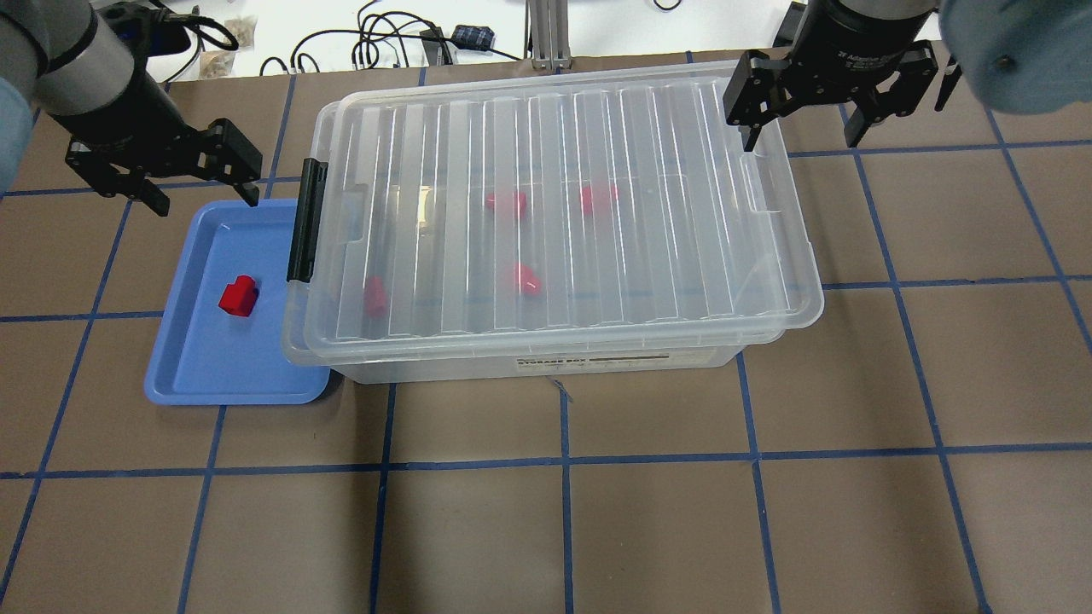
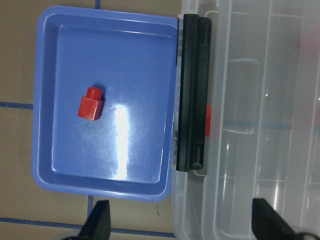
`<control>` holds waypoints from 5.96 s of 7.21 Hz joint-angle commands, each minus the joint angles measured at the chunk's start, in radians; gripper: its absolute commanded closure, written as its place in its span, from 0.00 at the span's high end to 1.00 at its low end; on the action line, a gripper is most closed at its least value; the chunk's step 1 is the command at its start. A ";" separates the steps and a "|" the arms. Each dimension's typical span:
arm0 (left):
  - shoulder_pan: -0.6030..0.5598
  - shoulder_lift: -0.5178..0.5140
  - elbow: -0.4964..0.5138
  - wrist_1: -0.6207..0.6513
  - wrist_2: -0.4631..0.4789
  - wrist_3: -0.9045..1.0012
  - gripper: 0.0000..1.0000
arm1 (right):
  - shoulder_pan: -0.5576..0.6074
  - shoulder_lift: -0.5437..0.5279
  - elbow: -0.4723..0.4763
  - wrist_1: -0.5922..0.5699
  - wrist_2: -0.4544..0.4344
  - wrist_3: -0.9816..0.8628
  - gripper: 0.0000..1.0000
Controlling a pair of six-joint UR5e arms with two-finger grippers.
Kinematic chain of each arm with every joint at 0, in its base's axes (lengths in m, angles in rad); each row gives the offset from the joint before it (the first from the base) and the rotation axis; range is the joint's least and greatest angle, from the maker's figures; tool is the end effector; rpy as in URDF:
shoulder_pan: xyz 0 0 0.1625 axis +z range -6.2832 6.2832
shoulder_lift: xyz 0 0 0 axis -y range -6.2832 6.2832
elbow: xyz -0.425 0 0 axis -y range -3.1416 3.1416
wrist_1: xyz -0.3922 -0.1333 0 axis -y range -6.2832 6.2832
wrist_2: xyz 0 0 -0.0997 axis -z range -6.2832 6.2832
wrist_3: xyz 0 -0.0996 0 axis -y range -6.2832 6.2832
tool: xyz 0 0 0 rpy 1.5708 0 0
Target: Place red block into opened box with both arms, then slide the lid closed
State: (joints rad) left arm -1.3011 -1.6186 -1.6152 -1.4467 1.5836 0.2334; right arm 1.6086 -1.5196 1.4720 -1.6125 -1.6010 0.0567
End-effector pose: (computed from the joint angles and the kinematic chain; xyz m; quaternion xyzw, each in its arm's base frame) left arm 0.0096 -0.5303 0.4545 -0.0182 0.9997 -0.0139 0.0102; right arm 0.1499 -0.5164 0.5153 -0.0101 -0.9988 0.0453 0.0130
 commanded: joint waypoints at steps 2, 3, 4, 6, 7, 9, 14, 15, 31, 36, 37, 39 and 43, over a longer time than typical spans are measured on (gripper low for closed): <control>0.167 -0.078 -0.003 0.057 -0.013 0.286 1.00 | -0.025 0.109 0.013 -0.105 -0.004 -0.052 1.00; 0.181 -0.121 -0.005 0.077 -0.011 0.305 1.00 | -0.042 0.160 0.014 -0.141 -0.004 -0.090 1.00; 0.181 -0.157 -0.021 0.130 -0.013 0.307 1.00 | -0.071 0.206 0.016 -0.168 0.001 -0.141 1.00; 0.181 -0.208 -0.134 0.299 -0.013 0.313 1.00 | -0.125 0.266 0.030 -0.254 0.009 -0.192 1.00; 0.181 -0.225 -0.179 0.368 -0.014 0.311 1.00 | -0.128 0.272 0.053 -0.264 0.009 -0.190 1.00; 0.178 -0.260 -0.222 0.390 -0.016 0.319 1.00 | -0.130 0.273 0.085 -0.305 0.009 -0.204 1.00; 0.181 -0.354 -0.221 0.428 -0.014 0.374 1.00 | -0.226 0.273 0.086 -0.313 0.006 -0.308 1.00; 0.180 -0.371 -0.221 0.446 -0.014 0.373 0.97 | -0.242 0.273 0.085 -0.332 0.004 -0.355 1.00; -0.119 -0.191 0.210 -0.003 -0.054 -0.019 0.00 | -0.467 0.231 0.064 -0.330 0.024 -0.511 1.00; -0.291 -0.251 0.060 0.117 -0.056 -0.238 0.00 | -0.339 0.007 0.010 -0.014 0.064 -0.263 1.00; -0.291 -0.270 -0.018 0.202 -0.054 -0.238 0.00 | -0.296 -0.014 0.010 0.020 0.062 -0.182 1.00; -0.291 -0.293 -0.112 0.298 -0.080 -0.235 0.00 | -0.163 -0.028 0.014 0.022 0.055 -0.022 1.00; -0.291 -0.386 -0.120 0.353 -0.082 -0.236 0.00 | -0.030 -0.017 0.017 0.003 0.007 0.129 1.00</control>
State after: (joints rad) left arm -1.5923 -1.9733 -1.7337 -1.1163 1.5020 -0.0019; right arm 1.5615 -1.5408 1.4863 -1.6029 -1.5892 0.1712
